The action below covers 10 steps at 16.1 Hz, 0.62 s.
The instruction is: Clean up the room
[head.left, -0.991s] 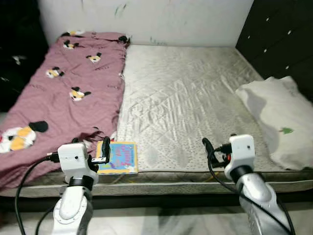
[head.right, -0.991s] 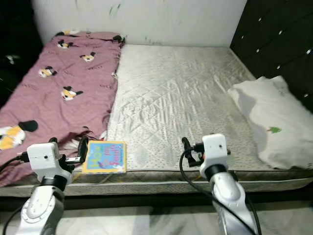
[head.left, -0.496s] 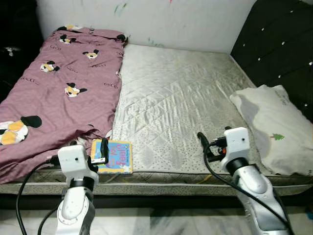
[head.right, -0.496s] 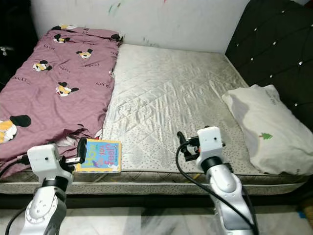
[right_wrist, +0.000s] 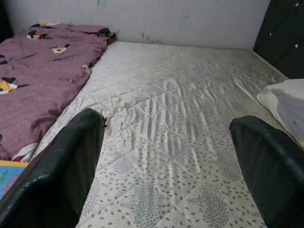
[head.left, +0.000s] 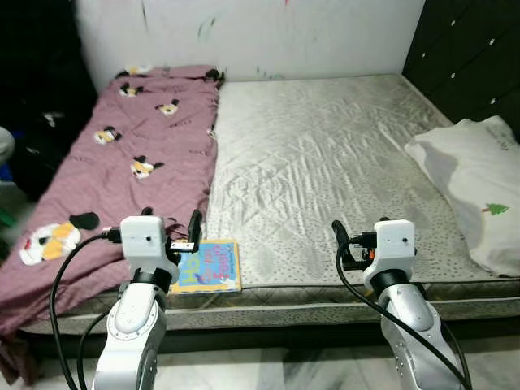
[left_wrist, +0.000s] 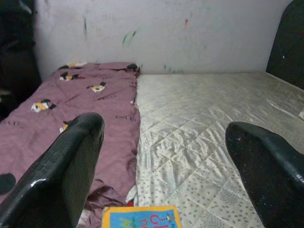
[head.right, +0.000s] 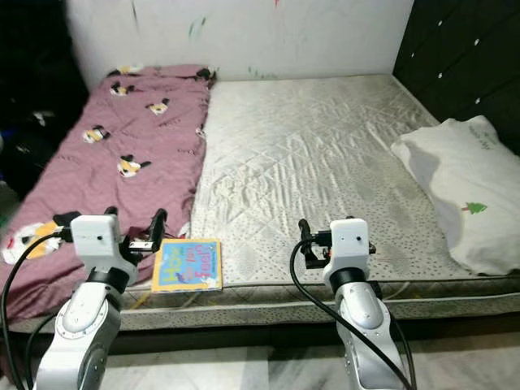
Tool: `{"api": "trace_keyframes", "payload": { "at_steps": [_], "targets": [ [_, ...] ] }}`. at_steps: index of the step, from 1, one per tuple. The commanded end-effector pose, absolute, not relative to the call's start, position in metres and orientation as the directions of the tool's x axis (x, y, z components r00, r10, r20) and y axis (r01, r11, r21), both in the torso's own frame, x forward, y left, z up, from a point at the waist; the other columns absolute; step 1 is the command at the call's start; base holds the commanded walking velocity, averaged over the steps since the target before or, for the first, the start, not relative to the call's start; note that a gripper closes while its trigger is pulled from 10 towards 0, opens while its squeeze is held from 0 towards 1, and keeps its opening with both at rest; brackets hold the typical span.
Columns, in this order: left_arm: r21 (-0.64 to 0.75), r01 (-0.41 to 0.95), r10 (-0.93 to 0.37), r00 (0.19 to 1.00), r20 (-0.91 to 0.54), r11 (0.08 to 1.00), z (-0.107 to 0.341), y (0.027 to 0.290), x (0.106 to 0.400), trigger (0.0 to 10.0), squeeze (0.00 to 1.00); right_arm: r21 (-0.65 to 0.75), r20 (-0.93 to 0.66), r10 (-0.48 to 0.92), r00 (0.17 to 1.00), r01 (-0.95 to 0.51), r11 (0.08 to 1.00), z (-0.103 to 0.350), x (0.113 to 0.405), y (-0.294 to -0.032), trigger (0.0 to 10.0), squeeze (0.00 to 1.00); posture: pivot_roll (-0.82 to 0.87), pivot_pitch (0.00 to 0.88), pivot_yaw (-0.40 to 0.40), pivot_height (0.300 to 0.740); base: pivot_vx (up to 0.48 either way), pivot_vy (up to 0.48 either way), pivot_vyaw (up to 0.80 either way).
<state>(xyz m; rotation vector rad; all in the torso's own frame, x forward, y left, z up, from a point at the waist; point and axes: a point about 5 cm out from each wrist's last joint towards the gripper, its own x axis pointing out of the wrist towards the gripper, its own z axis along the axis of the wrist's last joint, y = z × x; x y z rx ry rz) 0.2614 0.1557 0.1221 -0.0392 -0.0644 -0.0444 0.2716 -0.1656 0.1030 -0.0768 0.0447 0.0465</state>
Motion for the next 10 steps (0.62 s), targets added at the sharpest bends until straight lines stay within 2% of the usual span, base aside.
{"api": "trace_keyframes", "payload": {
  "at_steps": [1, 6, 10],
  "targets": [
    [-0.029, 0.053, -0.051, 0.998, 0.043, 0.998, 0.119, 0.158, 0.262, 10.0, 0.00, -0.072, -0.045, 0.027, 0.999, -0.030, 0.997, 0.101, 0.271, -0.165, 10.0, 0.00, 0.00, 0.000, 0.088, 0.740, 0.000, 0.000, 0.00],
    [-0.034, 0.075, -0.074, 0.997, 0.019, 0.997, 0.110, 0.151, 0.258, 10.0, 0.00, -0.083, 0.008, 0.016, 1.000, -0.015, 0.996, 0.114, 0.284, -0.165, 10.0, 0.00, -0.07, 0.013, 0.061, 0.740, 0.000, 0.000, 0.00],
    [-0.032, 0.119, -0.117, 0.992, 0.050, 0.992, 0.115, 0.136, 0.271, 10.0, 0.00, -0.089, 0.031, -0.064, 0.997, 0.067, 0.994, 0.116, 0.285, -0.182, 10.0, 0.00, -0.08, 0.000, 0.117, 0.740, 0.000, 0.000, 0.00]
  ]
}}
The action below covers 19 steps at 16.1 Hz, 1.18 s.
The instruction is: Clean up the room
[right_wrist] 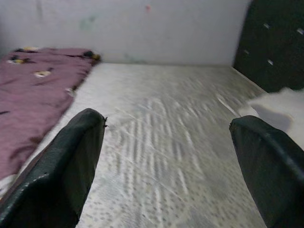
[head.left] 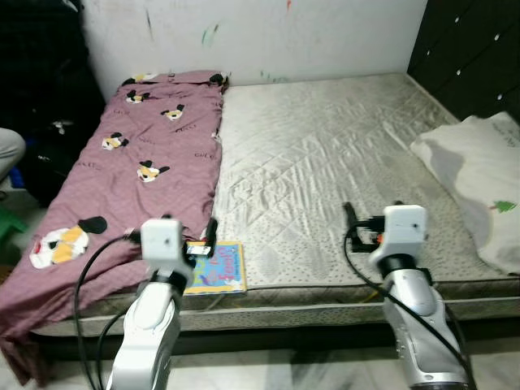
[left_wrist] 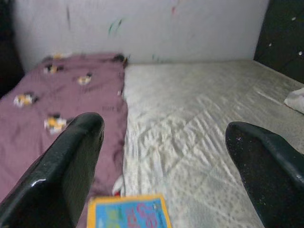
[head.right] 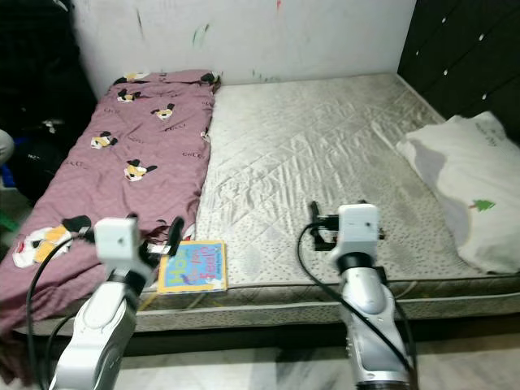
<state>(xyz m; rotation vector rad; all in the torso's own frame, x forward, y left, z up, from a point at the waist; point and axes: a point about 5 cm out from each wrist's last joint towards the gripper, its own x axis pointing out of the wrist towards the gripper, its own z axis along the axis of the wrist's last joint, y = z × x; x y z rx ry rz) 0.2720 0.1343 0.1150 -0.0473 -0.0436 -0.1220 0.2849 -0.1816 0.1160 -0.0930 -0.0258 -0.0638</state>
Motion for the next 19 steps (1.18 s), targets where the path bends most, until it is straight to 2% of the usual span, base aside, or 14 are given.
{"api": "trace_keyframes", "payload": {
  "at_steps": [1, 7, 11, 14, 17, 19],
  "targets": [
    [-0.017, 0.135, -0.134, 0.989, 0.060, 0.991, 0.120, 0.138, 0.277, 10.0, 0.00, -0.086, 0.034, -0.097, 0.995, 0.100, 0.991, 0.115, 0.283, -0.183, 10.0, 0.00, -0.07, 0.000, 0.123, 0.740, 0.000, 0.000, 0.00],
    [-0.006, 0.181, -0.181, 0.982, 0.060, 0.983, 0.120, 0.134, 0.292, 10.0, 0.00, -0.107, 0.100, -0.141, 0.985, 0.151, 0.983, 0.132, 0.284, -0.185, 10.0, 0.00, -0.13, 0.013, 0.205, 0.740, 0.000, 0.000, 0.00],
    [0.018, 0.175, -0.176, 0.981, 0.076, 0.984, 0.126, 0.139, 0.301, 10.0, 0.00, -0.076, 0.095, -0.138, 0.986, 0.146, 0.986, 0.126, 0.292, -0.173, 10.0, 0.00, -0.10, 0.000, 0.221, 0.740, 0.000, 0.000, 0.00],
    [0.005, 0.076, -0.076, 0.991, 0.112, 0.997, 0.131, 0.153, 0.300, 10.0, 0.00, -0.100, 0.085, -0.022, 0.996, 0.031, 0.995, 0.128, 0.303, -0.156, 10.0, 0.00, -0.05, 0.000, 0.101, 0.740, 0.000, 0.000, 0.00],
    [0.008, 0.006, -0.007, 0.993, 0.115, 1.000, 0.125, 0.165, 0.296, 10.0, 0.00, -0.128, 0.062, 0.083, 0.995, -0.075, 0.989, 0.124, 0.312, -0.143, 10.0, 0.00, -0.02, 0.000, 0.024, 0.740, 0.000, 0.000, 0.00],
    [0.000, -0.058, 0.058, 0.993, 0.104, 0.998, 0.121, 0.172, 0.284, 10.0, 0.00, -0.130, 0.076, 0.136, 0.988, -0.125, 0.984, 0.130, 0.313, -0.134, 10.0, 0.00, 0.00, 0.000, 0.018, 0.740, 0.000, 0.000, 0.00]
  ]
}}
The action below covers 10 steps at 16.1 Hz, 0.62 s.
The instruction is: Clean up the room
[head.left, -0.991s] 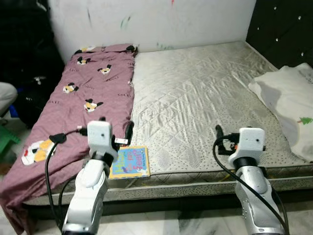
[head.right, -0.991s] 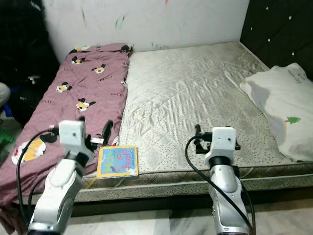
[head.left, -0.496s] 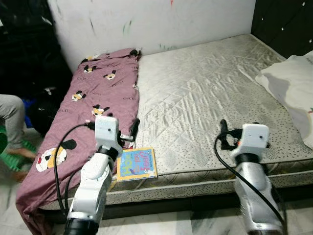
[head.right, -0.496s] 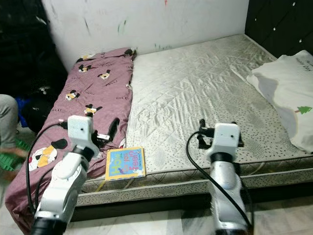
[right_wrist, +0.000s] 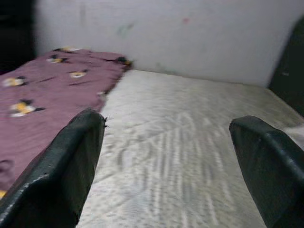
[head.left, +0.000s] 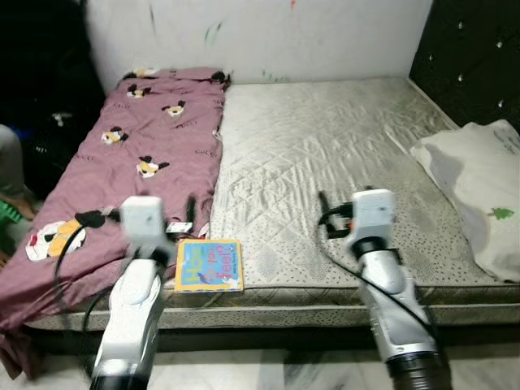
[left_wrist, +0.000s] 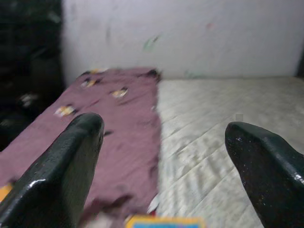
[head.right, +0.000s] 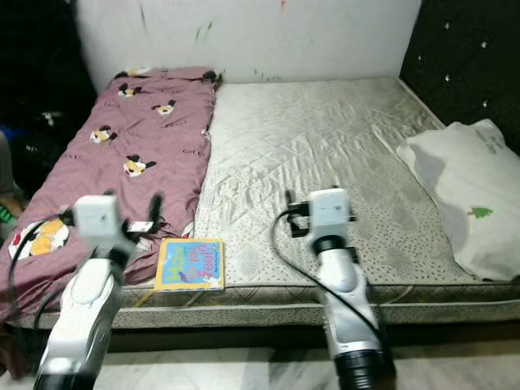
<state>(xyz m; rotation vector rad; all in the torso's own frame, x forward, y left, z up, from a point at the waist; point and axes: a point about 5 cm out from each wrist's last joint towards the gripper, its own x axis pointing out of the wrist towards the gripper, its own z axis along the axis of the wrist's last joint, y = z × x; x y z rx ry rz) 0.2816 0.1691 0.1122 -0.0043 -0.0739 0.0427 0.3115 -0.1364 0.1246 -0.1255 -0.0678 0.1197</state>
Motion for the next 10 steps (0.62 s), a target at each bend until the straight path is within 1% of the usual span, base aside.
{"api": "trace_keyframes", "payload": {
  "at_steps": [1, 3, 4, 6, 8, 10],
  "targets": [
    [0.009, -0.062, 0.060, 0.993, 0.097, 0.998, 0.119, 0.172, 0.279, 10.0, 0.00, -0.126, 0.073, 0.127, 0.989, -0.118, 0.985, 0.129, 0.312, -0.136, 10.0, 0.00, 0.01, 0.000, 0.023, 0.740, 0.000, 0.000, 0.00],
    [0.039, -0.022, 0.020, 0.998, 0.067, 0.999, 0.111, 0.171, 0.272, 10.0, 0.00, -0.091, 0.040, 0.065, 0.997, -0.062, 0.994, 0.115, 0.307, -0.143, 10.0, 0.00, 0.02, 0.000, 0.043, 0.740, 0.000, 0.000, 0.00],
    [0.041, -0.018, 0.016, 0.998, 0.065, 0.999, 0.111, 0.171, 0.270, 10.0, 0.00, -0.085, 0.033, 0.059, 0.998, -0.056, 0.995, 0.111, 0.304, -0.144, 10.0, 0.00, 0.02, 0.000, 0.043, 0.740, 0.000, 0.000, 0.00],
    [0.037, -0.022, 0.019, 0.997, 0.073, 0.999, 0.115, 0.171, 0.271, 10.0, 0.00, -0.078, 0.027, 0.071, 0.997, -0.069, 0.995, 0.110, 0.300, -0.139, 10.0, 0.00, 0.02, 0.000, 0.023, 0.740, 0.000, 0.000, 0.00],
    [0.035, -0.036, 0.033, 0.997, 0.071, 0.999, 0.115, 0.171, 0.273, 10.0, 0.00, -0.095, 0.020, 0.118, 0.993, -0.115, 0.989, 0.110, 0.297, -0.132, 10.0, 0.00, 0.00, 0.010, 0.018, 0.740, 0.000, 0.000, 0.00],
    [0.002, -0.029, 0.029, 0.998, 0.058, 1.000, 0.112, 0.168, 0.273, 10.0, 0.00, -0.102, 0.010, 0.099, 0.995, -0.097, 0.990, 0.109, 0.296, -0.139, 10.0, 0.00, -0.01, 0.026, 0.024, 0.740, 0.000, 0.000, -0.80]
  ]
}}
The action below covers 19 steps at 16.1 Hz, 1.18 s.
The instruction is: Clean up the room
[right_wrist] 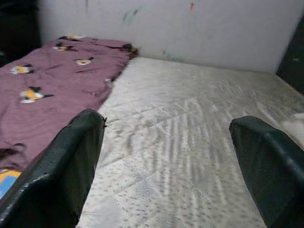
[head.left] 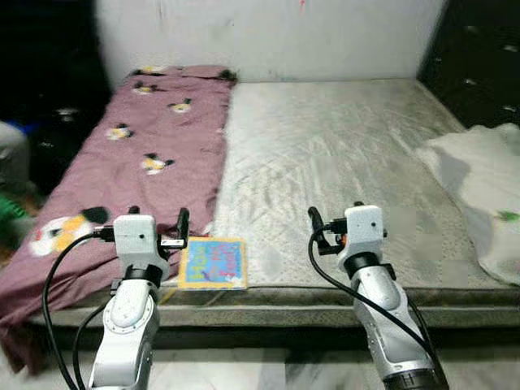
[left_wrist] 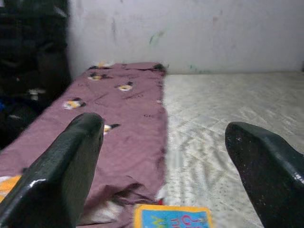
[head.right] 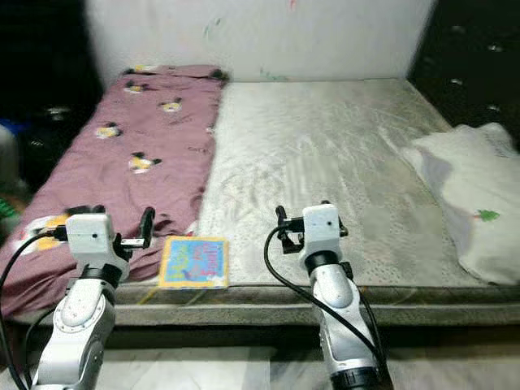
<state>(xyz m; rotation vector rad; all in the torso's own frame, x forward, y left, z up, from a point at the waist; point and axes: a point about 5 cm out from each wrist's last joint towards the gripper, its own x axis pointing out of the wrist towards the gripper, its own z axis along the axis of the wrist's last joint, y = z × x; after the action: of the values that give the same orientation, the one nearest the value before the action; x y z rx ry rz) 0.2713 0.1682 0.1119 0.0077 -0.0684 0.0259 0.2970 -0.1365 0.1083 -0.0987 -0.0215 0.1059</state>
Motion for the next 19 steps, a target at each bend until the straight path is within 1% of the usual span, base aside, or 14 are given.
{"api": "trace_keyframes", "payload": {
  "at_steps": [1, 4, 5, 10, 12, 19],
  "targets": [
    [-0.006, -0.013, 0.014, 0.999, 0.052, 1.000, 0.111, 0.166, 0.272, 10.0, 0.00, -0.104, 0.008, 0.078, 0.997, -0.077, 0.992, 0.107, 0.295, -0.144, 10.0, 0.00, -0.01, 0.025, 0.032, 0.740, 0.000, 0.000, -0.69],
    [-0.005, 0.079, -0.078, 0.994, 0.073, 0.997, 0.116, 0.156, 0.270, 10.0, 0.00, -0.100, 0.009, 0.049, 0.999, -0.048, 0.994, 0.108, 0.293, -0.147, 10.0, 0.00, -0.02, 0.039, 0.048, 0.740, 0.000, 0.000, 0.00],
    [-0.011, 0.086, -0.085, 0.994, 0.070, 0.996, 0.115, 0.154, 0.270, 10.0, 0.00, -0.099, 0.008, 0.049, 0.999, -0.048, 0.994, 0.108, 0.292, -0.146, 10.0, 0.00, -0.02, 0.042, 0.047, 0.740, 0.270, 0.000, 0.00],
    [-0.030, 0.085, -0.084, 0.995, 0.059, 0.996, 0.112, 0.153, 0.264, 10.0, 0.00, -0.110, 0.000, 0.057, 0.998, -0.057, 0.992, 0.107, 0.291, -0.146, 10.0, 0.00, -0.02, 0.053, 0.035, 0.740, 0.321, 0.000, 0.00],
    [-0.034, 0.091, -0.089, 0.994, 0.058, 0.995, 0.113, 0.151, 0.265, 10.0, 0.00, -0.114, 0.005, 0.050, 0.999, -0.049, 0.992, 0.110, 0.295, -0.148, 10.0, 0.00, -0.02, 0.053, 0.031, 0.740, 0.375, 0.000, 0.00],
    [-0.038, 0.093, -0.092, 0.995, 0.037, 0.995, 0.111, 0.150, 0.268, 10.0, 0.00, -0.130, -0.003, 0.042, 0.999, -0.042, 0.991, 0.107, 0.294, -0.151, 10.0, 0.00, -0.02, 0.056, 0.036, 0.740, 0.316, 0.000, 0.00]
  ]
}}
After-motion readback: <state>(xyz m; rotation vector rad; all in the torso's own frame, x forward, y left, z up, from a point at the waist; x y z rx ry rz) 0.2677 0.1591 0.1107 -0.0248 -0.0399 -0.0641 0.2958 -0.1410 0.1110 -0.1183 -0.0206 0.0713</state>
